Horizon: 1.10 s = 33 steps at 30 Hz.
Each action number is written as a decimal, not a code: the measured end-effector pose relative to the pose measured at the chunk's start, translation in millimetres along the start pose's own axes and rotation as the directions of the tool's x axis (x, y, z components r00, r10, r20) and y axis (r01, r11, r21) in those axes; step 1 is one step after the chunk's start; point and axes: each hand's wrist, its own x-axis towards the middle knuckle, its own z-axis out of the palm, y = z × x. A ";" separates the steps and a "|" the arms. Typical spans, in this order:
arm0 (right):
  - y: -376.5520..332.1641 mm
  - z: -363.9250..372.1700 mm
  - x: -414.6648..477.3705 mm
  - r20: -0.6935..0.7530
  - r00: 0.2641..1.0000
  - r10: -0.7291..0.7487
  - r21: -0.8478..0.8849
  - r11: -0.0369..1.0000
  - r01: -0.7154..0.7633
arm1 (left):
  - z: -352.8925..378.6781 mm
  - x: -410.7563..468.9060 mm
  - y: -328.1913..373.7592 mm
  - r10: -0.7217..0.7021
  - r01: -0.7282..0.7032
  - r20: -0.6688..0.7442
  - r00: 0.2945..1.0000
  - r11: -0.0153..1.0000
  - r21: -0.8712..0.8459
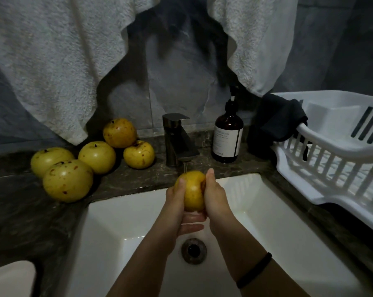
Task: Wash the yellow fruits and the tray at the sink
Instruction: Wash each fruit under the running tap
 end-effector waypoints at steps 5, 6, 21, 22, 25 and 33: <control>0.8 -1.1 -1.4 0.070 0.997 -0.024 0.020 1.000 0.023 | -1.2 4.9 -2.0 0.048 -0.046 -0.032 0.998 0.998 0.050; 0.4 -2.0 -2.3 0.091 0.995 -0.041 0.024 0.999 0.039 | -1.7 6.1 -2.0 0.053 -0.050 -0.053 0.997 0.998 0.049; -9.4 -8.1 -8.7 0.253 0.967 0.001 0.104 0.994 -0.029 | -6.5 15.4 -3.4 0.005 -0.035 -0.203 0.979 0.990 -0.140; -8.6 -8.8 -10.3 0.232 0.973 -0.001 0.106 0.994 -0.024 | -6.7 15.2 -3.3 0.022 -0.047 -0.194 0.981 0.991 -0.128; -3.3 -5.0 -11.4 0.224 0.974 -0.042 0.119 0.993 0.016 | -7.5 14.9 -1.2 0.026 -0.055 -0.190 0.981 0.987 -0.150; -9.5 -0.9 -11.6 0.224 0.974 0.013 0.173 0.983 -0.053 | -5.0 17.7 -2.4 -0.033 -0.017 -0.232 0.972 0.977 -0.213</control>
